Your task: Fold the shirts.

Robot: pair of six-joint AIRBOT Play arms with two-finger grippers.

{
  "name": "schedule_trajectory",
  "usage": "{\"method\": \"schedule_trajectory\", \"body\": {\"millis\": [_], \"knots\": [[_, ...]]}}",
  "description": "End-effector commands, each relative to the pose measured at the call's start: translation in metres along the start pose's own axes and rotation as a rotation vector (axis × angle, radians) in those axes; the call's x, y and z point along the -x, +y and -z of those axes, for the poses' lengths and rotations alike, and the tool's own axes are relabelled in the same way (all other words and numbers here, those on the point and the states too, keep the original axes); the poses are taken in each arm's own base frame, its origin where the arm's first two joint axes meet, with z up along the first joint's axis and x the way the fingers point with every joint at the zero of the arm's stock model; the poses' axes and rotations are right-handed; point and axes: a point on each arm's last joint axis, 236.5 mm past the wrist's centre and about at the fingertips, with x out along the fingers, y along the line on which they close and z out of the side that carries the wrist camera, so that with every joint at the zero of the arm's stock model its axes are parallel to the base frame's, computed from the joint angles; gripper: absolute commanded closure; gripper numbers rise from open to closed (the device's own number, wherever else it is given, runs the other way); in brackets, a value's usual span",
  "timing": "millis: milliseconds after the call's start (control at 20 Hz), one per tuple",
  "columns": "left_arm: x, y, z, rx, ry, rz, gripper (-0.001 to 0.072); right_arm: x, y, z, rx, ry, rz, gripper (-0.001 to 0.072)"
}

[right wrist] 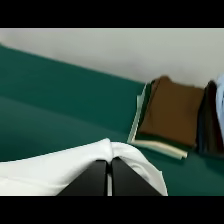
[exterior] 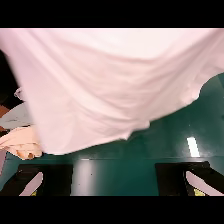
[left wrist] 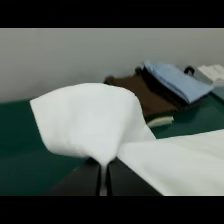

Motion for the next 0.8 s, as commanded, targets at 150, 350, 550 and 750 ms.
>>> {"method": "schedule_trajectory", "body": {"millis": [150,350,550,750], "knots": [[-0.139,0.062,0.251,0.257,0.584,-0.011,0.0683,-0.169,-0.022,0.190,-0.122,0.625,-0.050,0.0695],[-0.184,0.105,0.315,0.334,0.652,-0.090,0.0681,-0.236,-0.039,0.243,-0.174,0.707,-0.037,0.0694],[-0.171,0.148,0.301,0.457,0.626,-0.182,0.0163,-0.245,-0.061,0.244,-0.295,0.670,-0.042,0.0347],[-0.097,0.180,0.322,0.469,0.810,-0.261,0.0169,-0.199,-0.057,0.240,-0.394,0.705,-0.154,0.0348]]}}
